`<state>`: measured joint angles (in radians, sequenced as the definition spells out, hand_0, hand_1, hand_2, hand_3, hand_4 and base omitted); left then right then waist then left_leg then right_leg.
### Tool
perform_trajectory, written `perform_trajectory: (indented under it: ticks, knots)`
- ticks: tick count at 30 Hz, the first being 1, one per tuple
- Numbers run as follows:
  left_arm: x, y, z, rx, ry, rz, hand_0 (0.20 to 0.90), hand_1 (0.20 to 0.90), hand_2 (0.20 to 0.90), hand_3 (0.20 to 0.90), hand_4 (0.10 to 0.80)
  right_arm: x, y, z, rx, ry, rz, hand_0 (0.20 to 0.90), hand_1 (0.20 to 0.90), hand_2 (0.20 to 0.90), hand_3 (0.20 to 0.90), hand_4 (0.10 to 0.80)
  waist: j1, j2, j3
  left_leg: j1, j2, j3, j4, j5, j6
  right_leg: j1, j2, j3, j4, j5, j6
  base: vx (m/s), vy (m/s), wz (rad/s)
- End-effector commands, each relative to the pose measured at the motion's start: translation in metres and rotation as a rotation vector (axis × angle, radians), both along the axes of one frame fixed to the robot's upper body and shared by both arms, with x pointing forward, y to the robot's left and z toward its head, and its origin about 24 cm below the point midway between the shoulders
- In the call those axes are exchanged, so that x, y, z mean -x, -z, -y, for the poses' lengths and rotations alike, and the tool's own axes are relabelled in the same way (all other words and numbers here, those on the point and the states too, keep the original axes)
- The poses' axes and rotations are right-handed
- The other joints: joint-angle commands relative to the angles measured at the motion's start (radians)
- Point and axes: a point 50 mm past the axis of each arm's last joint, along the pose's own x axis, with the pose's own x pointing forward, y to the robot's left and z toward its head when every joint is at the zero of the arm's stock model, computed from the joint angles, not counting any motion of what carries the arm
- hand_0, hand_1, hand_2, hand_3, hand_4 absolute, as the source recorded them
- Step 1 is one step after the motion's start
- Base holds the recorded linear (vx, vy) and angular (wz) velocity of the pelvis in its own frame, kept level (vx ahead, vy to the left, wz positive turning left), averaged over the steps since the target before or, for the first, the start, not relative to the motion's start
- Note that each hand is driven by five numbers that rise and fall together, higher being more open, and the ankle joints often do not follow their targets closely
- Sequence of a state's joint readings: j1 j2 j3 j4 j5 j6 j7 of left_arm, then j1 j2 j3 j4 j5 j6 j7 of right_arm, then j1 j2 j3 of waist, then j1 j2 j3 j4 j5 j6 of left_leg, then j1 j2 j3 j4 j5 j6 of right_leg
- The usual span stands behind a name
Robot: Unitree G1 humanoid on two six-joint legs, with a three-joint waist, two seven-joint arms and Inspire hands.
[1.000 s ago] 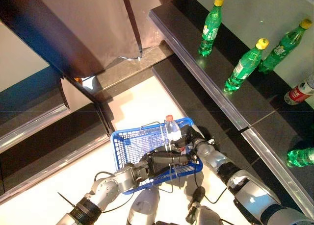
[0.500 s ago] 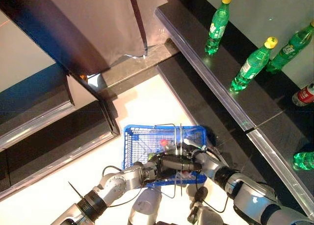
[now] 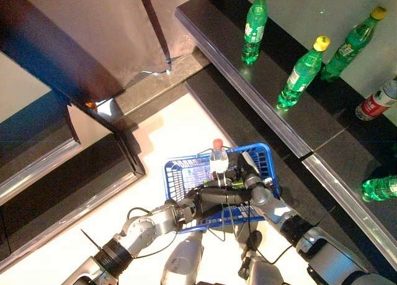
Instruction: Pick up the drink and place into the basket.
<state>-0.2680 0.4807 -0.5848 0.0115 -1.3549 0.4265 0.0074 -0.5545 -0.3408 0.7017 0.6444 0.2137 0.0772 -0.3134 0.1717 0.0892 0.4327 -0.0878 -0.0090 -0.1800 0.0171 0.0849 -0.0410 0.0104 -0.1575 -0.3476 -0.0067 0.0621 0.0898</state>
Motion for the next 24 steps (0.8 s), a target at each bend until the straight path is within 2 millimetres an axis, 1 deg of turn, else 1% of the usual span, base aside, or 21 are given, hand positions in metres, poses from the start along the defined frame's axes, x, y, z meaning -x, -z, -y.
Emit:
perform_trajectory:
  ticks: [1,3,8,11,15,16,17,19,21,22,24]
  knots:
    - [0.027,-0.122,0.06,0.657,0.375,0.371,0.3,0.3,0.3,0.2,0.1,-0.018,-0.057,-0.061,-0.049,-0.276,0.207,0.3,0.3,0.3,0.2,0.1,0.023,-0.013,-0.134,0.02,-0.027,0.003,-0.037,-0.023,0.035,-0.013,-0.027,0.039,0.129,-0.088,-0.028,0.014,0.041,0.0]
    - [0.027,-0.122,0.063,0.66,0.385,0.369,0.3,0.3,0.3,0.2,0.1,-0.021,-0.054,-0.062,-0.007,-0.305,0.176,0.3,0.3,0.3,0.2,0.1,0.027,-0.009,-0.135,0.022,-0.03,0.001,-0.037,-0.023,0.035,-0.011,-0.029,0.035,0.131,-0.09,-0.03,0.018,0.039,0.0]
    - [0.027,-0.123,0.071,0.667,0.415,0.365,0.3,0.3,0.3,0.2,0.1,-0.022,-0.037,-0.064,0.093,-0.376,0.066,0.3,0.3,0.3,0.2,0.1,0.042,-0.003,-0.134,0.016,-0.038,-0.006,-0.029,-0.021,0.037,-0.011,-0.034,0.022,0.139,-0.093,-0.032,0.009,0.013,0.0]
    - [0.027,-0.124,0.075,0.667,0.43,0.366,0.3,0.3,0.3,0.2,0.1,-0.021,-0.03,-0.066,0.148,-0.412,0.039,0.3,0.3,0.3,0.2,0.1,0.048,-0.002,-0.128,0.01,-0.041,-0.011,-0.025,-0.022,0.038,-0.014,-0.036,0.017,0.142,-0.095,-0.032,0.004,0.003,0.04]
    - [0.026,-0.124,0.078,0.664,0.439,0.371,0.3,0.3,0.3,0.2,0.1,-0.02,-0.023,-0.066,0.289,-0.483,0.022,0.3,0.3,0.3,0.2,0.1,0.053,-0.002,-0.119,0.003,-0.043,-0.016,-0.022,-0.02,0.038,-0.02,-0.037,0.015,0.145,-0.095,-0.031,-0.001,-0.002,0.01]
    - [0.026,-0.125,0.079,0.662,0.441,0.374,0.3,0.3,0.3,0.2,0.1,-0.02,-0.02,-0.064,0.372,-0.508,0.027,0.3,0.3,0.3,0.2,0.1,0.055,-0.003,-0.115,0.001,-0.043,-0.017,-0.023,-0.018,0.039,-0.023,-0.037,0.014,0.145,-0.093,-0.03,-0.005,-0.006,0.06]
    - [0.026,-0.125,0.079,0.662,0.441,0.374,0.3,0.3,0.3,0.2,0.1,-0.02,-0.02,-0.064,0.4,-0.515,0.032,0.3,0.3,0.3,0.2,0.1,0.056,-0.003,-0.115,0.0,-0.043,-0.017,-0.022,-0.018,0.039,-0.023,-0.038,0.013,0.146,-0.093,-0.029,-0.006,-0.006,0.07]
    - [0.026,-0.125,0.081,0.658,0.449,0.378,0.3,0.3,0.3,0.2,0.1,-0.023,-0.019,-0.06,0.617,-0.568,0.084,0.3,0.3,0.3,0.2,0.1,0.059,-0.003,-0.109,-0.004,-0.044,-0.017,-0.022,-0.018,0.039,-0.027,-0.039,0.013,0.147,-0.092,-0.027,-0.009,-0.01,0.04]
    - [0.026,-0.125,0.084,0.656,0.453,0.384,0.3,0.3,0.3,0.2,0.1,-0.026,-0.02,-0.057,0.724,-0.598,0.099,0.3,0.3,0.3,0.2,0.1,0.063,-0.002,-0.102,-0.011,-0.044,-0.016,-0.021,-0.015,0.039,-0.034,-0.04,0.012,0.148,-0.09,-0.024,-0.035,-0.015,0.04]
    - [0.026,-0.125,0.086,0.654,0.456,0.388,0.3,0.3,0.3,0.2,0.1,-0.029,-0.022,-0.057,0.805,-0.619,0.104,0.3,0.3,0.3,0.2,0.1,0.066,-0.001,-0.095,-0.017,-0.046,-0.015,-0.02,-0.013,0.041,-0.039,-0.04,0.011,0.147,-0.087,-0.025,-0.041,-0.007,0.07]
    - [0.024,-0.124,0.088,0.653,0.459,0.395,0.3,0.3,0.3,0.2,0.1,-0.032,-0.023,-0.057,0.893,-0.649,0.087,0.3,0.3,0.3,0.2,0.1,0.069,0.001,-0.087,-0.022,-0.049,-0.016,-0.017,-0.012,0.042,-0.043,-0.041,0.012,0.147,-0.086,-0.025,-0.03,0.006,0.09]
